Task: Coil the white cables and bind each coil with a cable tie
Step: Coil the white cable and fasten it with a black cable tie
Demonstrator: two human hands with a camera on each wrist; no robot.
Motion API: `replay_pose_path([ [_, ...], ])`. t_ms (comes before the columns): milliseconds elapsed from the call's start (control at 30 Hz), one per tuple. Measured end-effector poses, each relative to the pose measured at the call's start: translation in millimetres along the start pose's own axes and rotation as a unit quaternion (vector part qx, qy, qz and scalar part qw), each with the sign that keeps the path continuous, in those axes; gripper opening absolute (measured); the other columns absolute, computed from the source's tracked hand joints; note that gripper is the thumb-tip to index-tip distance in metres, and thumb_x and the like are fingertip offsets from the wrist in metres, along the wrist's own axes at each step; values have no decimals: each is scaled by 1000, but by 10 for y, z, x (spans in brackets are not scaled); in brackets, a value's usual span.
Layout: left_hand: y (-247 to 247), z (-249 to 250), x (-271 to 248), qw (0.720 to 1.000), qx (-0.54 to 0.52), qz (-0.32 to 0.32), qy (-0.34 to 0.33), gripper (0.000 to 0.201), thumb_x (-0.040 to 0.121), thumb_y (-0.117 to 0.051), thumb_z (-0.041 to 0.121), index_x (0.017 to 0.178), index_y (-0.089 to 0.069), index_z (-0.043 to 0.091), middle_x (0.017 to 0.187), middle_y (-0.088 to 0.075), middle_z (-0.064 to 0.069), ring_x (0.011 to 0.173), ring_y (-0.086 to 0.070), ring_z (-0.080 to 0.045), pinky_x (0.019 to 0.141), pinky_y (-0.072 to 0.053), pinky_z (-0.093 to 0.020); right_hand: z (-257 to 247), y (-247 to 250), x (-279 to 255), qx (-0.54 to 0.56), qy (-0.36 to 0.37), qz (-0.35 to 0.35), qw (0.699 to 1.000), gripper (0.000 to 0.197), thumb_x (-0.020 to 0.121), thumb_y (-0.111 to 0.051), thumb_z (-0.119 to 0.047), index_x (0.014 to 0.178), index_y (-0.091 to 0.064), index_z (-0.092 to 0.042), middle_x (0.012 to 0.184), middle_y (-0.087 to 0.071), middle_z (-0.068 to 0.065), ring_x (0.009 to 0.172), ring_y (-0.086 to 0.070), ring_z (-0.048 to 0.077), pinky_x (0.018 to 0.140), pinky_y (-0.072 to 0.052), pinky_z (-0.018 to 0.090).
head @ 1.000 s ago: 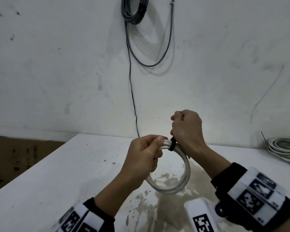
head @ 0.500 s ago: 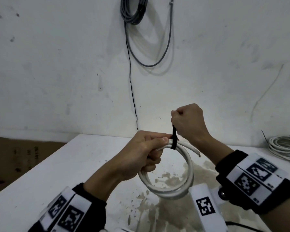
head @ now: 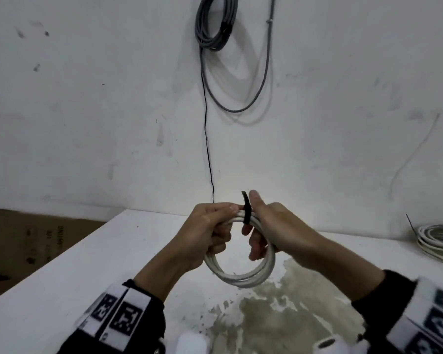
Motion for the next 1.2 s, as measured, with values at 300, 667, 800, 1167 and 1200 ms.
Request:
replay_pose_path([
  [300,-181,9,220,991,-11,113,-70,16,92,-54,16,100,-64,5,43,-39,10,37,-30,-5,36,-25,-16,-6,-165,-15,285,-36,117,951,56,96,-29,-54,54,-27,-17,38,-20,-7,32,-16,10,40,-17,17],
  [667,-409,-299,133,941,-283,122,136,64,95,-28,55,86,-61,1,72,-62,-14,76,-61,-27,71,-50,-40,141,-1,72,407,-22,266,874,50,98,-26,-46,58,-29,-15,39,-21,-4,29,-19,11,37,-24,21],
  [800,-384,-253,187,878,-433,110,173,71,97,-30,51,49,-54,4,36,-32,2,36,-39,-13,51,-41,-26,210,-29,49,358,-53,221,906,46,98,-23,-39,60,-28,-14,40,-20,-4,29,-19,11,35,-22,18],
  [1167,-313,-282,286,892,-409,120,152,64,95,-38,37,35,-31,18,29,-18,6,21,-17,-6,32,-11,-12,383,36,-96,394,-58,104,911,43,101,-29,-39,90,-54,-6,63,-55,11,62,-57,25,66,-52,37],
  [1200,-293,-283,308,890,-416,126,141,63,96,-38,37,36,-32,18,29,-19,7,21,-17,-6,31,-12,-12,400,52,-137,386,-43,86,918,33,101,-36,-31,96,-57,-7,74,-61,14,71,-63,28,70,-55,39],
])
Point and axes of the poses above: each hand's wrist, its own x-axis towards the middle knuckle, its own y-axis out of the back of the hand, z = x × y, the point moved 1 cm from there along x, towards the middle knuckle
